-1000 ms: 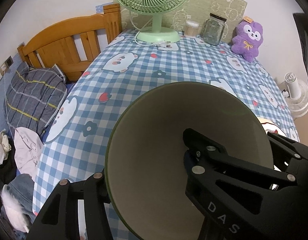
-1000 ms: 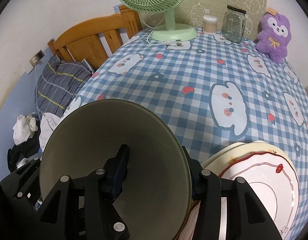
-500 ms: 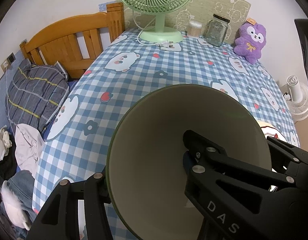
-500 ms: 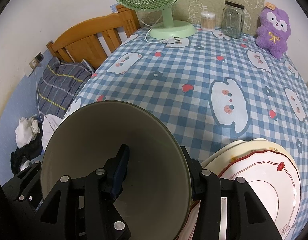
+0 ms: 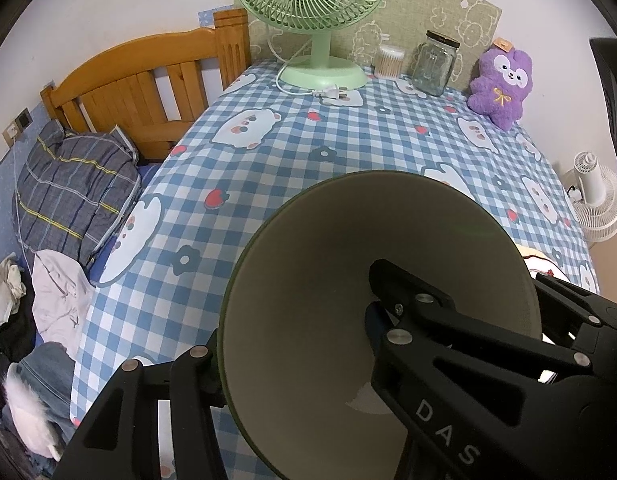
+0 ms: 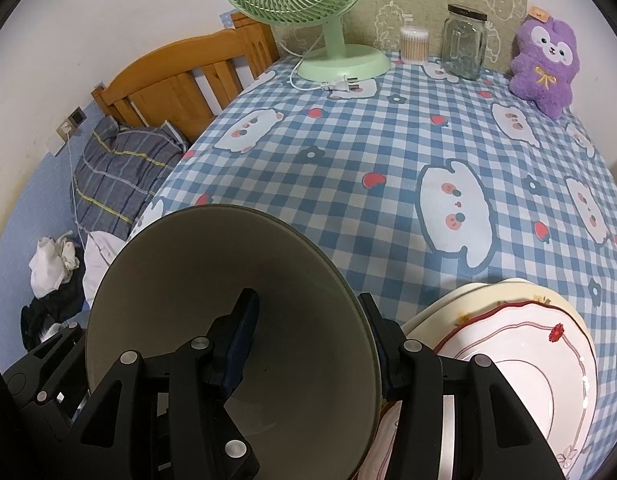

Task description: Organize plates and bowls

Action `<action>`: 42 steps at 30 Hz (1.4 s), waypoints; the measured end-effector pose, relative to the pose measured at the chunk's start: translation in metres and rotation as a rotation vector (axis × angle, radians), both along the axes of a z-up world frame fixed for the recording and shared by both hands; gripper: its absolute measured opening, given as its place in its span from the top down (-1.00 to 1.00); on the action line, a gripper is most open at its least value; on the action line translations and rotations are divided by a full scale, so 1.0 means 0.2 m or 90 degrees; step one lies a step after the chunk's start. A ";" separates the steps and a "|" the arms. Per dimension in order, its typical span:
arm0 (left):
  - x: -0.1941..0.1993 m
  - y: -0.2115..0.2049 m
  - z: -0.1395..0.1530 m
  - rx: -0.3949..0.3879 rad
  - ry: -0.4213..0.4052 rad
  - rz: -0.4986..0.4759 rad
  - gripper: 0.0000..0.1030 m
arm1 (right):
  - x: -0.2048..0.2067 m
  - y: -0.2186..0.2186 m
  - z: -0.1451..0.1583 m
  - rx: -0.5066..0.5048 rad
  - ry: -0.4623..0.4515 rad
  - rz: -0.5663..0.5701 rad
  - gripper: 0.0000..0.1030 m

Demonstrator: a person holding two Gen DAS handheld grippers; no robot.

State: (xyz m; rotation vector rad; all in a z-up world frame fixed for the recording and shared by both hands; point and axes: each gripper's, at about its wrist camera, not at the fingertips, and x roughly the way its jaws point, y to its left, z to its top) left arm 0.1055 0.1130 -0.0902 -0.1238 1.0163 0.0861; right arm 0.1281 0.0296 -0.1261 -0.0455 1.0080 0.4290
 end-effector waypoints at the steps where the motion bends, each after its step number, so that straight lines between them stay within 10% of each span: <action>1: 0.00 0.00 0.00 0.000 0.000 0.000 -0.09 | 0.00 0.00 0.00 0.000 0.000 0.000 -0.03; 22: 0.03 -0.09 0.17 0.014 -0.016 -0.005 -0.08 | 0.01 -0.08 0.17 0.009 -0.020 -0.013 -0.03; 42: 0.14 -0.07 0.04 0.016 0.036 0.008 -0.07 | 0.14 -0.05 0.01 0.020 0.038 -0.011 -0.03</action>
